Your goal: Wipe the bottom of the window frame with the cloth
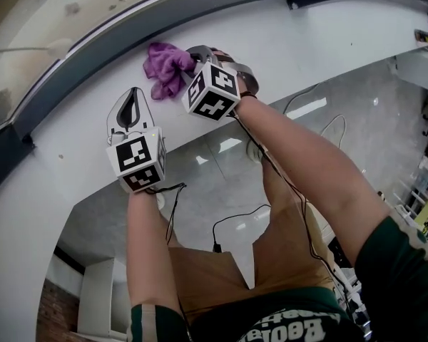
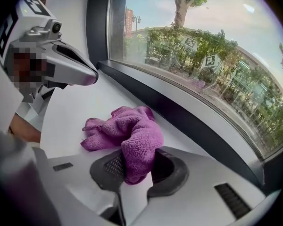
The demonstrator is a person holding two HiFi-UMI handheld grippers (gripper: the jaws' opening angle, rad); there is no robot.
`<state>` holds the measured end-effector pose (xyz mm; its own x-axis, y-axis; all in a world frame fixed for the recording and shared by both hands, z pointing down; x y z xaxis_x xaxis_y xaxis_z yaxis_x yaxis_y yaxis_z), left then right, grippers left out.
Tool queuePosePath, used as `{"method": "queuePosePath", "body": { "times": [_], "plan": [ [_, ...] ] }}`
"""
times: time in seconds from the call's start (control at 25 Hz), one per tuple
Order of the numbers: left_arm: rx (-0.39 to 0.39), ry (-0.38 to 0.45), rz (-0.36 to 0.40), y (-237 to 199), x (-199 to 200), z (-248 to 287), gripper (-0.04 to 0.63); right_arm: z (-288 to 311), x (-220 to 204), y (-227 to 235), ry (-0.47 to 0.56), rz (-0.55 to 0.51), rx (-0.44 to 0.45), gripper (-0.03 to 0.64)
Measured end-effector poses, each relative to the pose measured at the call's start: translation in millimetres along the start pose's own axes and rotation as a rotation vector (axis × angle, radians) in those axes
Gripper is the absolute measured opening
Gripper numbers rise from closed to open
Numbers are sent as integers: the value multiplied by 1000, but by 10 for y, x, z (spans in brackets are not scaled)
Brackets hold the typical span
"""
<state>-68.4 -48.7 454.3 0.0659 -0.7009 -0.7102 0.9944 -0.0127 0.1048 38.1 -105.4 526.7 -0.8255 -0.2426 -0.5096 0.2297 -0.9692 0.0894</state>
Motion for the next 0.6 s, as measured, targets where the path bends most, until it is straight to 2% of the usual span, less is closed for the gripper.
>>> {"method": "queuePosePath", "body": {
  "times": [0.32, 0.6],
  "plan": [
    [-47, 13, 10, 479, 173, 126, 6, -266, -433, 293, -24, 20, -39, 91],
    [-69, 21, 29, 671, 244, 153, 6, -401, -596, 420, -23, 23, -64, 91]
  ]
}}
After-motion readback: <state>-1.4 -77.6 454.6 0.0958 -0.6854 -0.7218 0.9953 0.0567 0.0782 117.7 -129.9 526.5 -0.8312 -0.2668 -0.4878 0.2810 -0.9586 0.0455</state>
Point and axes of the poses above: the fingertips, and each gripper's own axes: z forward along the fingers, y to its right, x out of its top, the point moved 3 cm from there along -z, backward along the fingers, and after that the axes turned 12 degrees about x, right-handed, at the moved point
